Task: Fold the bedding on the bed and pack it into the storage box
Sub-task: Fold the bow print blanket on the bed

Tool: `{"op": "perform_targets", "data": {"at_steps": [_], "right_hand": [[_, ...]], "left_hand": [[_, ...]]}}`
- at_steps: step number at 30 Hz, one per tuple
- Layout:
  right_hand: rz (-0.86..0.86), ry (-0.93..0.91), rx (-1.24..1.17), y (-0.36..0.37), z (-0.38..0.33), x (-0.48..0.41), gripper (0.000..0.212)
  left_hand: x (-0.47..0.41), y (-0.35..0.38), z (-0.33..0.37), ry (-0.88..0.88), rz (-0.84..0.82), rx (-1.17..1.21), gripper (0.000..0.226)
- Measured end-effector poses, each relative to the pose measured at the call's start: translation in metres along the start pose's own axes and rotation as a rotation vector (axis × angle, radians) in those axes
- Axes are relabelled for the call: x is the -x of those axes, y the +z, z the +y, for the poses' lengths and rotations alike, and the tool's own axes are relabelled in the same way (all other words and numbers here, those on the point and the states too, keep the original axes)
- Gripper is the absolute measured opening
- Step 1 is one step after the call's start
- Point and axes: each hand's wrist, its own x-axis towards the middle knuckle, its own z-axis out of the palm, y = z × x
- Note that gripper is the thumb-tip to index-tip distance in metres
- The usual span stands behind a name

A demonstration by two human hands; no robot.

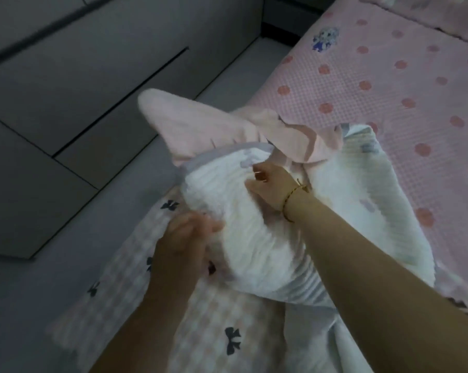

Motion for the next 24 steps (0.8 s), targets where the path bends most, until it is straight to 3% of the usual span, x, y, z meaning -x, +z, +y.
{"op": "perform_targets", "data": {"at_steps": [2, 4, 6, 8, 11, 14, 17, 21, 22, 24], "right_hand": [[0.003, 0.02, 0.209, 0.023, 0.017, 0.009, 0.048], [0.377, -0.206, 0.345, 0.044, 0.024, 0.04, 0.041], [0.686, -0.468, 0.339, 0.064, 0.039, 0.07, 0.026], [0.672, -0.599, 0.39, 0.09, 0.054, 0.109, 0.014], [0.507, -0.653, 0.678, 0.118, 0.085, 0.156, 0.022], [0.454, -0.468, 0.957, 0.132, 0.113, 0.166, 0.045], [0.487, -0.319, 1.081, 0.123, 0.115, 0.15, 0.061], [0.722, -0.376, 1.059, 0.109, 0.091, 0.119, 0.046], [0.697, -0.394, 1.043, 0.105, 0.082, 0.114, 0.037], [0.437, -0.254, 0.973, 0.103, 0.059, 0.109, 0.026]], "left_hand": [[-0.01, -0.01, -0.039, -0.212, 0.092, 0.074, 0.032], [-0.02, -0.017, -0.064, -0.402, 0.129, 0.32, 0.024], [-0.028, -0.021, -0.076, -0.548, 0.06, 0.561, 0.014], [-0.038, -0.029, -0.088, -0.625, 0.01, 0.622, 0.037], [-0.051, -0.034, -0.085, -0.674, -0.107, 0.627, 0.033], [-0.055, -0.04, -0.072, -0.659, -0.17, 0.692, 0.033], [-0.051, -0.058, -0.053, -0.52, -0.08, 0.685, 0.033], [-0.04, -0.101, -0.036, -0.33, 0.097, 0.668, 0.014], [-0.036, -0.106, -0.032, -0.309, 0.091, 0.666, 0.01], [-0.036, -0.111, -0.034, -0.342, 0.009, 0.731, 0.014]]}}
